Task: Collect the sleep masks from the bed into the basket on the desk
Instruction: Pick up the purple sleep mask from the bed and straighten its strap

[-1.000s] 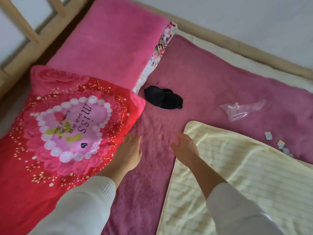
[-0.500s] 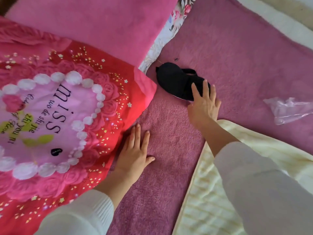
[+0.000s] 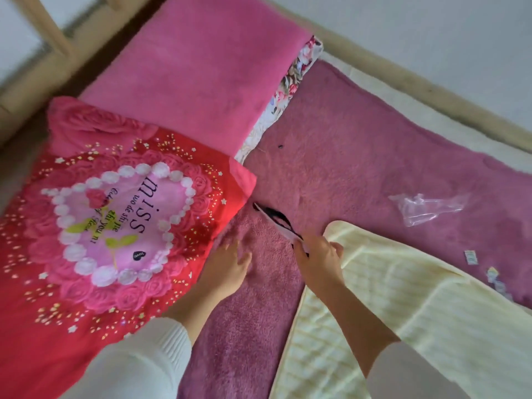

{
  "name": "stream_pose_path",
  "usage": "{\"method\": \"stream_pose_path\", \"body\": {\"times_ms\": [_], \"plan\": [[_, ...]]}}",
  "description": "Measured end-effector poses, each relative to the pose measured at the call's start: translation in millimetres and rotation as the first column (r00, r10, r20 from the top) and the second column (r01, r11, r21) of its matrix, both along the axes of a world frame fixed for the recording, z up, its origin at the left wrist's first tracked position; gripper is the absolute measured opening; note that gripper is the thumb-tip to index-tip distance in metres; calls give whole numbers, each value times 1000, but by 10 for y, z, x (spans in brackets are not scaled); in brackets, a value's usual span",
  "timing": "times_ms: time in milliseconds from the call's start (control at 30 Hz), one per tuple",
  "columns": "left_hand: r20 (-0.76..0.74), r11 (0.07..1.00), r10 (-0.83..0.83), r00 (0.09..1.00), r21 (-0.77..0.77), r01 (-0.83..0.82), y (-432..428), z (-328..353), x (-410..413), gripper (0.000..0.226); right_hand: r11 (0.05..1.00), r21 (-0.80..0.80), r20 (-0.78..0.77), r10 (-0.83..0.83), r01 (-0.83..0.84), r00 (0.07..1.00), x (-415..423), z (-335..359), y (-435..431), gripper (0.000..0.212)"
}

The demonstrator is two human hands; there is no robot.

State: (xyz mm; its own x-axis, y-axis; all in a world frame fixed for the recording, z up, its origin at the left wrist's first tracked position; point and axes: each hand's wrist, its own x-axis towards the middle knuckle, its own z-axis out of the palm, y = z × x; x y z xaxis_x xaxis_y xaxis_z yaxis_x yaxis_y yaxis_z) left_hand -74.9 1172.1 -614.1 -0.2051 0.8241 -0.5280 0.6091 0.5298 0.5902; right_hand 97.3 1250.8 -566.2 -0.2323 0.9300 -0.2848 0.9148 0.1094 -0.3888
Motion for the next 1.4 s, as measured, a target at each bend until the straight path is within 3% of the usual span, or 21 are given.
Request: {"method": "stream_pose_path", "body": {"times_ms": [67,133,200,267,333,433,533,667,767,867,967,1067,1167,1233,1267,1333,1400], "plan": [[148,986,152,977,45,-160,-230,282,37,53,999,-45,-20,-21,20,1000,94,212,-299,24],[330,948,317,889,-124,-292,-482,537,113,54,988,-146,-119,-60,42,991,173,480,-618,26],[492,860,510,706,-298,-413,-697,788,224,53,960,-279,-164,-72,24,984,233,747,-931,18],[549,759,649,526,-422,-496,-890,1072,326,41,934,-355,-210,-52,-26,976,272,1024,-1217,16],[528,716,696,486,-473,-512,-1092,1333,412,36,903,-420,-294,-41,-91,955,292,1282,-1458,16],[503,694,720,479,-490,-528,-1474,1605,512,48,846,-497,-375,-11,-191,927,352,1611,-1789,14],[608,720,681,407,-455,-524,-1889,1874,553,51,819,-524,-442,-26,-234,896,439,1832,-2093,20],[758,866,452,471,-247,-435,-2474,2186,591,45,831,-491,-533,-49,-262,844,550,2048,-2479,20],[751,918,298,590,-56,-392,-2929,2395,682,32,847,-448,-590,-40,-286,806,661,2169,-2799,20],[673,873,325,664,57,-485,-3355,2535,854,21,901,-372,-585,-42,-222,810,799,2205,-3149,19],[639,804,398,658,102,-586,-3728,2638,1100,21,969,-182,-463,65,-166,884,960,2225,-3540,21],[597,771,421,683,161,-616,-4083,2704,1371,25,979,-57,-396,160,-198,904,1161,2215,-3933,18],[522,726,428,738,287,-625,-4456,2773,1562,11,974,32,-328,221,-224,918,1340,2228,-4226,7],[478,683,470,742,337,-649,-4708,2842,1604,11,977,-12,-357,193,-211,914,1472,2296,-4348,21],[452,662,497,741,354,-661,-4830,2896,1603,13,976,-103,-442,129,-194,887,1535,2354,-4395,22],[404,612,553,729,397,-684,-5058,3015,1582,20,917,-338,-649,-66,-209,758,1642,2496,-4466,14],[383,562,601,702,422,-712,-5264,3130,1560,22,752,-562,-765,-316,-343,561,1720,2623,-4512,7]]}}
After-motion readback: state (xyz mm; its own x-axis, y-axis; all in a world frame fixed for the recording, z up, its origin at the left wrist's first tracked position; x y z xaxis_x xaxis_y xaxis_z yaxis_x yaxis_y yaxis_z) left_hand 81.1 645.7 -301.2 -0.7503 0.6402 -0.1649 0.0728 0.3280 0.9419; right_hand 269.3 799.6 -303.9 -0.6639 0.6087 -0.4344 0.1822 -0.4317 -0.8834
